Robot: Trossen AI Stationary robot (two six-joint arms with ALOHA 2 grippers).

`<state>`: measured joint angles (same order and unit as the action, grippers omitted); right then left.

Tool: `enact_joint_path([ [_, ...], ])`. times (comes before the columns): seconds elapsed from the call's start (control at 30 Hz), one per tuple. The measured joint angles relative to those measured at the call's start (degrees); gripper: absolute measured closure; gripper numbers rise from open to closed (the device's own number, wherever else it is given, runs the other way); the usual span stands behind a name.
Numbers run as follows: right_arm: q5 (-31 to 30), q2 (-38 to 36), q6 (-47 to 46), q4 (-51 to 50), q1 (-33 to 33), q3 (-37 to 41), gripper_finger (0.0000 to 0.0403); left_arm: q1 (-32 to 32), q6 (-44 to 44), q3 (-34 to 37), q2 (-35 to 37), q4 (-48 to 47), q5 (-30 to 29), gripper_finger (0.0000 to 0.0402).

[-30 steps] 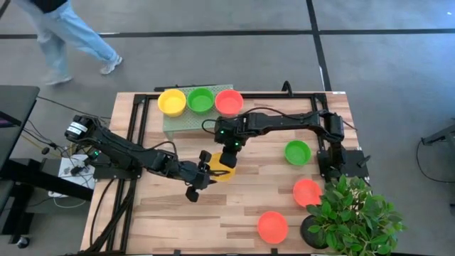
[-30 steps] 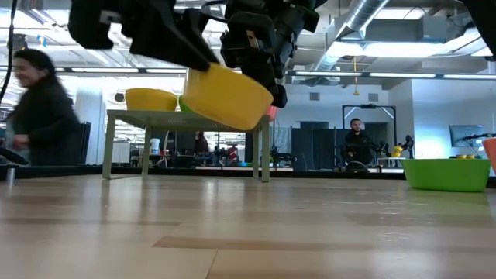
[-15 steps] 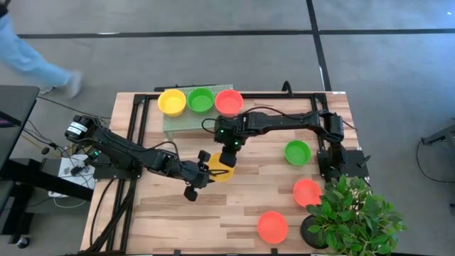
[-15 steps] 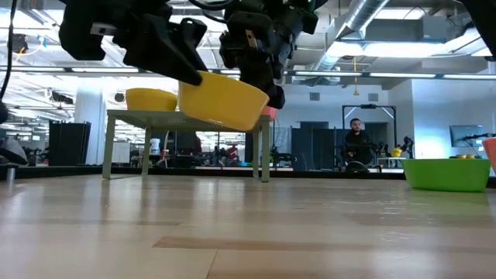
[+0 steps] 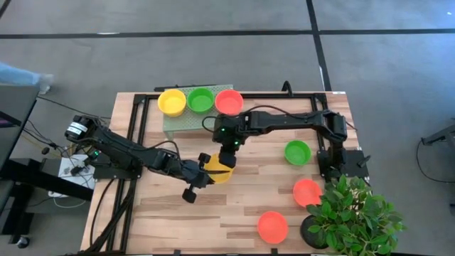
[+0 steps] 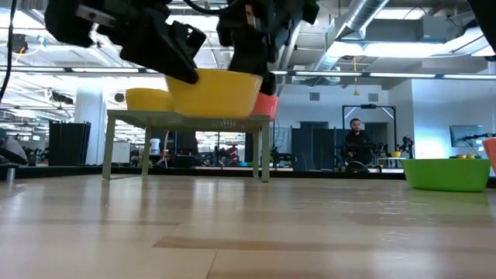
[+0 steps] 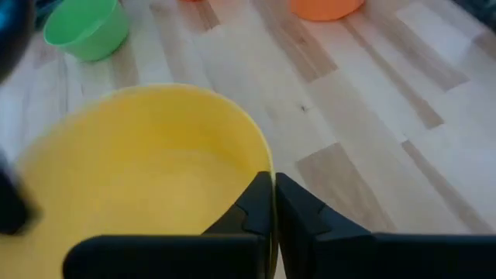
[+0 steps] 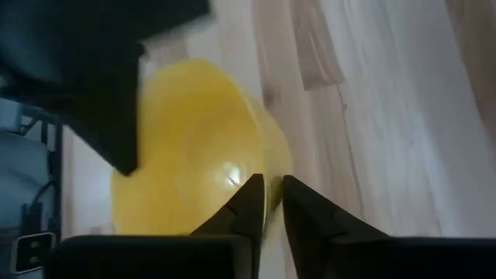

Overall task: Pick & Place Mini bowls
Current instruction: Stack the yellow bowl on top of the other yellow bowls on the shelf

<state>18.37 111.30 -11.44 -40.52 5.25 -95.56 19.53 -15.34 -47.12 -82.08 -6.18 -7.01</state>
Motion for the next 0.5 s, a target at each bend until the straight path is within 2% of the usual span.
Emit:
enact_joint_path([
  [0.13,-0.1,-2.1,3.0,-0.9,0.1,-1.5,0.0339,1.3,1.8,0.2,-0.1,-1.4,1.4,0.0392],
  [0.3,-1.4,-5.6,3.0,-4.3,0.1,-1.5,0.0335,2.2,5.6,0.2,0.1,-1.1,0.5,0.0391],
  [0.4,-6.1,-9.4,4.7,-7.7,0.1,-1.5,0.0334,3.2,6.7,0.1,1.4,-1.7,-3.2,0.0389],
  [0.5,-13.7,-13.1,6.4,-12.1,-0.3,-1.5,0.0334,3.8,6.4,0.1,4.1,-4.2,-8.2,0.0391],
])
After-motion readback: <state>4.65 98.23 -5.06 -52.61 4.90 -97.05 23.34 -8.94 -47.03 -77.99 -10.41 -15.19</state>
